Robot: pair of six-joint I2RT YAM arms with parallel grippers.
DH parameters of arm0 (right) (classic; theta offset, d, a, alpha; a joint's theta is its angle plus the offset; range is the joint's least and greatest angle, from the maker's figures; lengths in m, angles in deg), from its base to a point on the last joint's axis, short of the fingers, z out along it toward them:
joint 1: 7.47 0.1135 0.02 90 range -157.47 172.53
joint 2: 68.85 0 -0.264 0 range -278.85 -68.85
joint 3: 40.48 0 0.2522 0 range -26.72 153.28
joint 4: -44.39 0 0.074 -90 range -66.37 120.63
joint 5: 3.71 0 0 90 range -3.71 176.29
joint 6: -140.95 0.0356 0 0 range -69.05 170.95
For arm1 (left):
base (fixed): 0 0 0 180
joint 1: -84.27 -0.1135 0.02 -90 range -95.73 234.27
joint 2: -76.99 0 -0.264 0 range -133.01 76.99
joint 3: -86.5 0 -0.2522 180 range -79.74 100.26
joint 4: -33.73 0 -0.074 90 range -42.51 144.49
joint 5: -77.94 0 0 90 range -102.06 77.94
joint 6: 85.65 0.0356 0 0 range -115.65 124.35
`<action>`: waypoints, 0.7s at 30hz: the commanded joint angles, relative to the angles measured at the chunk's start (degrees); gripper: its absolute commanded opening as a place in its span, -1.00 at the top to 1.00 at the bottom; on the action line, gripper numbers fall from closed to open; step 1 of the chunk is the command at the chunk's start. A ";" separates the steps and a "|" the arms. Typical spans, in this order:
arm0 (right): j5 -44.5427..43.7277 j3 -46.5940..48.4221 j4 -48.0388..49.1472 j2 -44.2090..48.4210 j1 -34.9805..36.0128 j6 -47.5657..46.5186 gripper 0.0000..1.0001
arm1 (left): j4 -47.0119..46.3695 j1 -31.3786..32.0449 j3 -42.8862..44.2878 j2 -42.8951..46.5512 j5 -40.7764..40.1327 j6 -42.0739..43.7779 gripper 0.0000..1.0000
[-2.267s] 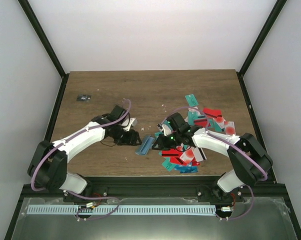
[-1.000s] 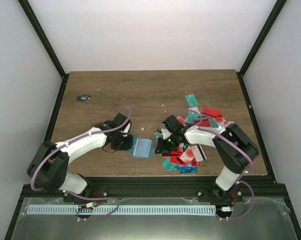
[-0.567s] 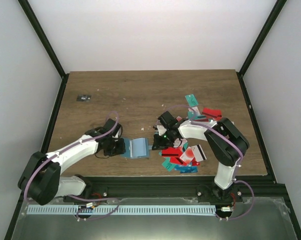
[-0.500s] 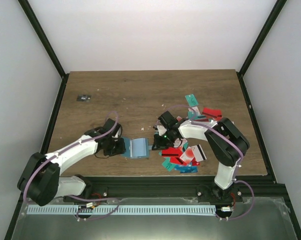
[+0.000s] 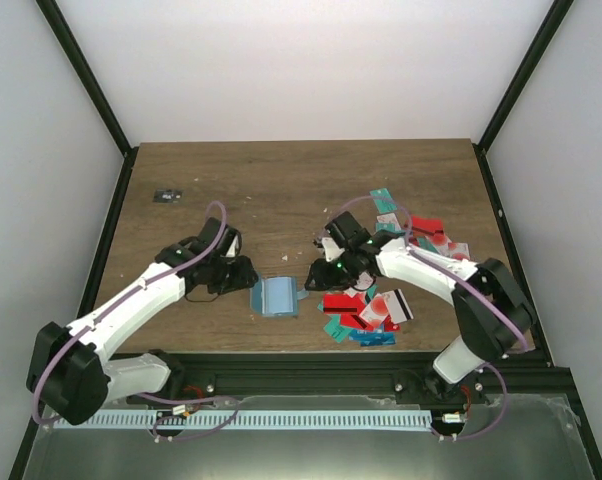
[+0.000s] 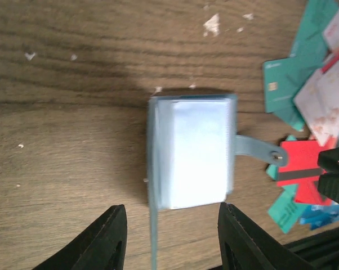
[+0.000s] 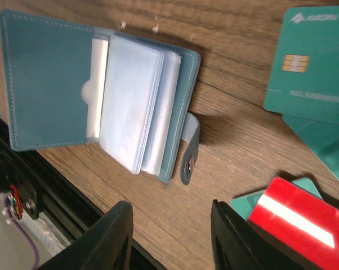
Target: Put the credit cards into the card holder
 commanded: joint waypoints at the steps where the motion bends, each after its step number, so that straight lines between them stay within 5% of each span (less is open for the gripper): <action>1: -8.51 2.57 -7.18 5.39 -0.05 1.82 0.11 | 2.73 0.47 3.77 1.60 2.13 0.41 0.07; 11: -24.73 -5.31 -21.42 21.06 -0.88 21.62 -0.82 | -3.64 9.09 11.87 -3.44 8.59 4.44 0.09; 14: -21.25 -10.82 -22.07 25.53 -1.59 27.45 -0.98 | -6.34 12.75 14.41 -8.19 10.06 5.35 0.09; 21: -19.55 -19.79 -24.23 31.77 -5.66 31.58 -1.00 | -11.71 18.20 20.83 -23.40 12.94 6.33 0.09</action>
